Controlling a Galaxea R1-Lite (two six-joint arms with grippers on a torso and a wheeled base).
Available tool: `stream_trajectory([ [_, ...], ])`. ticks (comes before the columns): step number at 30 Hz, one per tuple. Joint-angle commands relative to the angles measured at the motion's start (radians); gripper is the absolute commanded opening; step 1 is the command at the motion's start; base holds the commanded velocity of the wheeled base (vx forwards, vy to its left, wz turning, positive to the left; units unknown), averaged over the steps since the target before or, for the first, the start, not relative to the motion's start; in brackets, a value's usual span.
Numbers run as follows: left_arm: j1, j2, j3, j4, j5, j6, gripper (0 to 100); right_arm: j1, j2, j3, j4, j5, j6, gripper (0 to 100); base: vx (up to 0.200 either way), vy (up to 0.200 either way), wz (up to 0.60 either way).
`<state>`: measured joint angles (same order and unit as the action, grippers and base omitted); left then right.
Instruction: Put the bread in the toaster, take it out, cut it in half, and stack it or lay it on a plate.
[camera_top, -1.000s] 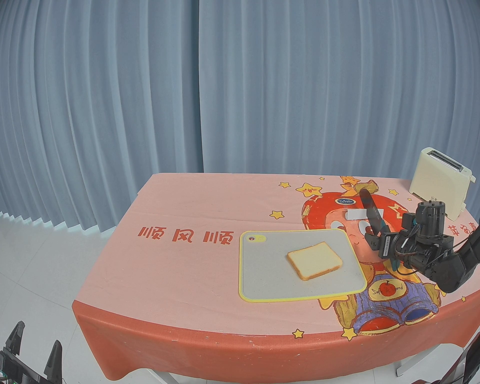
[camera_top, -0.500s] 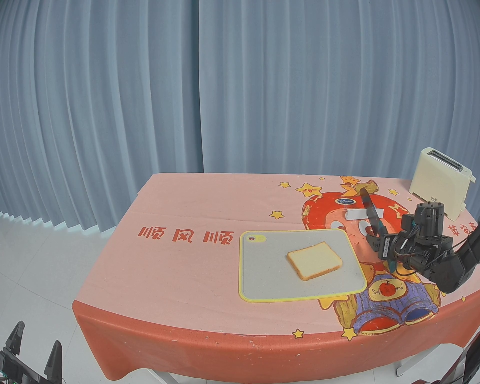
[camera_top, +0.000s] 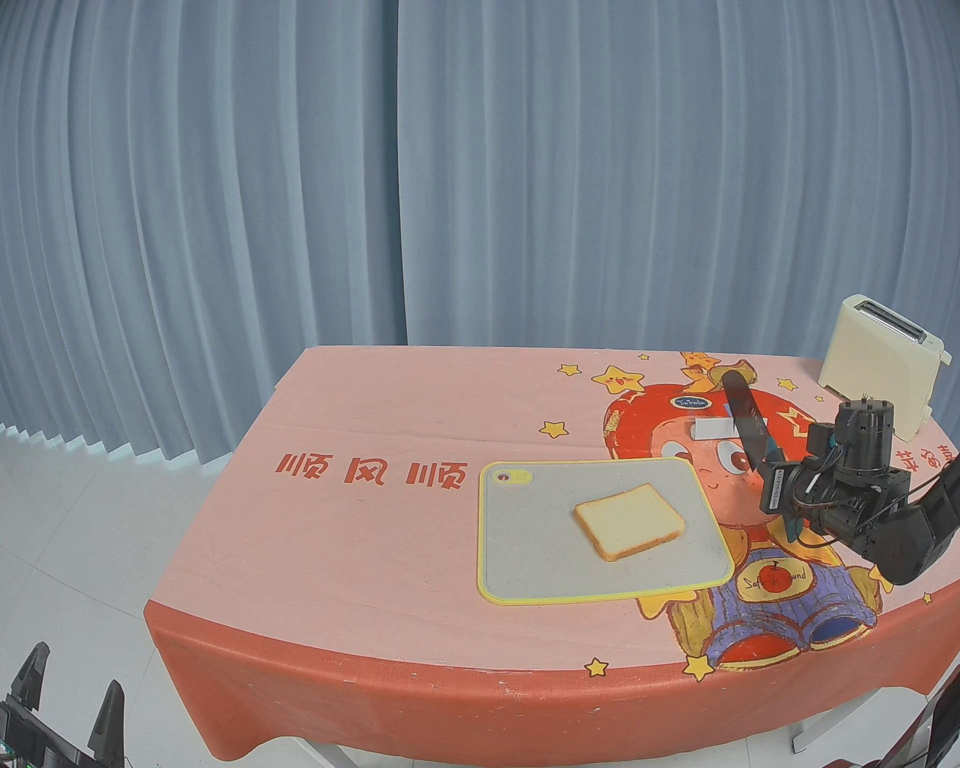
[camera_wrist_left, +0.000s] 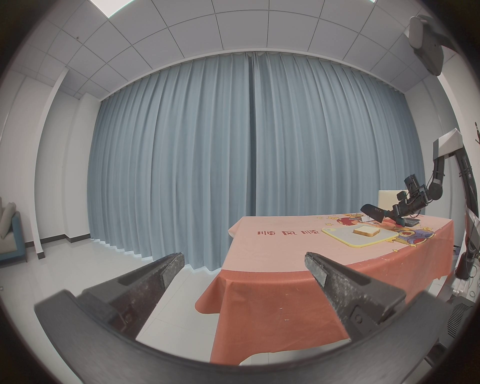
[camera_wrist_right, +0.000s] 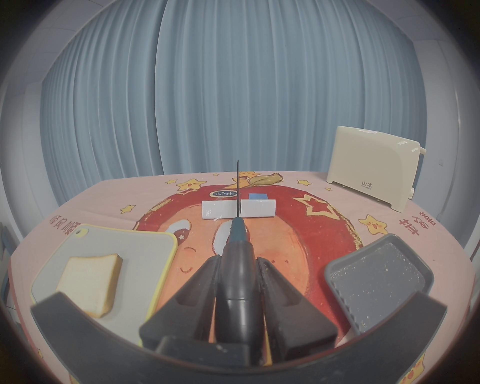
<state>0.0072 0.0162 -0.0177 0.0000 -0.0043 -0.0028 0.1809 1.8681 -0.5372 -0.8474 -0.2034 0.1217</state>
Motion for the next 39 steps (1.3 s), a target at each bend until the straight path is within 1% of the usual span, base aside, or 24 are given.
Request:
stream_trajectory([
  [1, 0.0, -0.016, 0.018, 0.0, 0.0, 0.0, 100, 0.0, -0.044, -0.001, -0.002, 0.002, 0.003, 0, 0.0, 0.0, 0.0],
  [11, 0.0, -0.016, 0.018, 0.0, 0.0, 0.0, 100, 0.009, -0.145, 0.008, 0.005, 0.015, 0.004, 0, 0.0, 0.0, 0.0],
  [20, 0.0, -0.016, 0.016, 0.0, 0.0, 0.0, 100, 0.043, -0.196, 0.034, 0.007, 0.016, 0.004, 0, 0.0, 0.0, 0.0],
  [26, 0.0, -0.016, 0.018, 0.0, 0.0, 0.0, 100, 0.106, -0.23, 0.059, -0.001, 0.016, 0.006, 0, 0.0, 0.0, 0.0],
  [33, 0.0, -0.016, 0.018, 0.0, 0.0, 0.0, 100, 0.161, -0.285, 0.079, 0.001, 0.016, 0.007, 0, 0.0, 0.0, 0.0],
  [39, 0.0, -0.016, 0.016, 0.0, 0.0, 0.0, 100, 0.173, -0.29, 0.086, -0.002, 0.015, 0.004, 0, 0.0, 0.0, 0.0],
])
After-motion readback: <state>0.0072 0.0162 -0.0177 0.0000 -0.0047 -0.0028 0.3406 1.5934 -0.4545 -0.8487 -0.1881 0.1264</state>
